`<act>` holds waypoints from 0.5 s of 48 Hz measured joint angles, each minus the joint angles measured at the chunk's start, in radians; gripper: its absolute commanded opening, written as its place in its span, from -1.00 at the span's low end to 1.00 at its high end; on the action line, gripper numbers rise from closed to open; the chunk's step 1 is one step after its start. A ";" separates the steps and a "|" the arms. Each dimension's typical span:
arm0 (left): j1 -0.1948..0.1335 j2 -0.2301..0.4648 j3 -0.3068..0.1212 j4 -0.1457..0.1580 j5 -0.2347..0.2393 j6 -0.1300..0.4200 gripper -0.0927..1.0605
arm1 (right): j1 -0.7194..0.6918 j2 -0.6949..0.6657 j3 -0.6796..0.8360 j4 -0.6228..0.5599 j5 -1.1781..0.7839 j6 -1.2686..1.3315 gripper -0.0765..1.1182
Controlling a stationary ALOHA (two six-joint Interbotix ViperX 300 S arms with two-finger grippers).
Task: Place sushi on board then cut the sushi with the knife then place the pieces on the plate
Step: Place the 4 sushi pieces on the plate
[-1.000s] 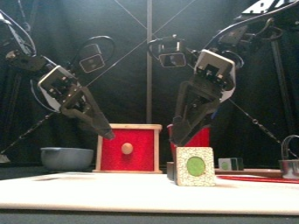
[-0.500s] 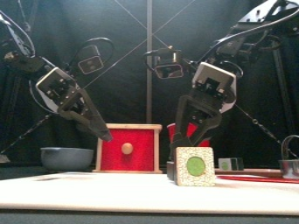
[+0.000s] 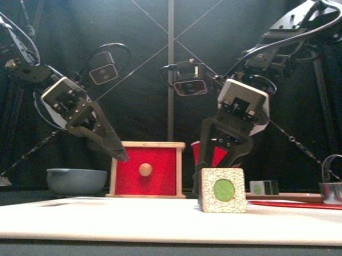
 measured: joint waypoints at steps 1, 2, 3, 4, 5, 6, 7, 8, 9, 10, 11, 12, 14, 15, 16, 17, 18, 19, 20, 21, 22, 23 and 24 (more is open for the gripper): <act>0.000 0.000 0.000 0.000 0.000 -0.002 0.76 | 0.000 -0.002 0.002 0.006 0.000 0.000 0.87; 0.000 0.000 0.000 0.000 0.000 0.000 0.76 | 0.002 0.000 0.002 0.011 0.000 0.000 0.87; 0.000 0.000 0.000 0.002 0.000 0.000 0.76 | 0.002 0.000 0.005 0.017 0.000 0.000 0.87; 0.000 0.000 0.000 0.000 0.000 0.000 0.76 | 0.002 0.000 0.006 0.023 0.000 0.000 0.87; 0.000 0.000 0.000 0.000 0.000 0.000 0.76 | 0.002 -0.002 0.006 0.028 0.000 0.000 0.87; 0.000 0.000 0.000 0.000 0.000 0.000 0.76 | 0.003 -0.002 0.009 0.034 0.000 0.000 0.87; 0.000 0.000 0.000 0.000 0.000 0.000 0.76 | 0.003 -0.002 0.011 0.038 0.002 0.000 0.87; 0.000 0.000 0.000 0.000 0.000 0.000 0.76 | 0.005 -0.003 0.014 0.044 0.002 0.000 0.87; 0.000 0.000 0.000 0.000 0.000 0.000 0.76 | 0.006 -0.005 0.020 0.054 0.005 0.000 0.87; 0.000 0.000 0.000 0.002 0.000 0.000 0.76 | 0.008 -0.006 0.025 0.058 0.006 0.000 0.87; 0.000 0.000 0.000 0.002 0.000 0.000 0.76 | 0.009 -0.009 0.029 0.066 0.006 0.000 0.87; 0.000 0.000 0.000 0.000 0.000 0.000 0.76 | 0.011 -0.011 0.032 0.071 0.008 -0.002 0.87; 0.000 0.000 0.000 0.002 0.000 0.000 0.76 | 0.014 -0.017 0.037 0.080 0.009 -0.003 0.87; 0.000 0.000 0.000 0.000 0.000 0.000 0.76 | 0.015 -0.020 0.040 0.083 0.009 -0.003 0.87; 0.000 0.000 0.000 0.000 0.000 0.000 0.76 | 0.017 -0.023 0.041 0.086 0.009 -0.002 0.87; 0.000 0.000 0.000 0.000 0.000 0.000 0.76 | 0.018 -0.026 0.043 0.087 0.009 -0.003 0.87; 0.000 0.000 0.000 0.002 0.000 0.000 0.76 | 0.020 -0.028 0.044 0.089 0.009 -0.003 0.87; 0.000 0.000 0.000 0.000 0.000 0.000 0.76 | 0.020 -0.028 0.044 0.091 0.009 -0.002 0.87; 0.000 -0.002 0.000 0.000 0.000 0.000 0.76 | 0.021 -0.029 0.044 0.091 0.009 -0.002 0.86; 0.000 0.000 0.000 0.000 0.000 0.000 0.76 | 0.023 -0.029 0.044 0.091 0.009 -0.002 0.86; 0.000 0.000 0.000 0.000 0.000 0.000 0.76 | 0.023 -0.029 0.044 0.091 0.009 -0.002 0.86; 0.000 0.000 0.000 0.002 0.000 0.000 0.76 | 0.023 -0.029 0.044 0.091 0.011 -0.003 0.86; 0.000 0.000 0.000 0.002 0.000 0.000 0.76 | 0.025 -0.029 0.044 0.089 0.011 -0.002 0.86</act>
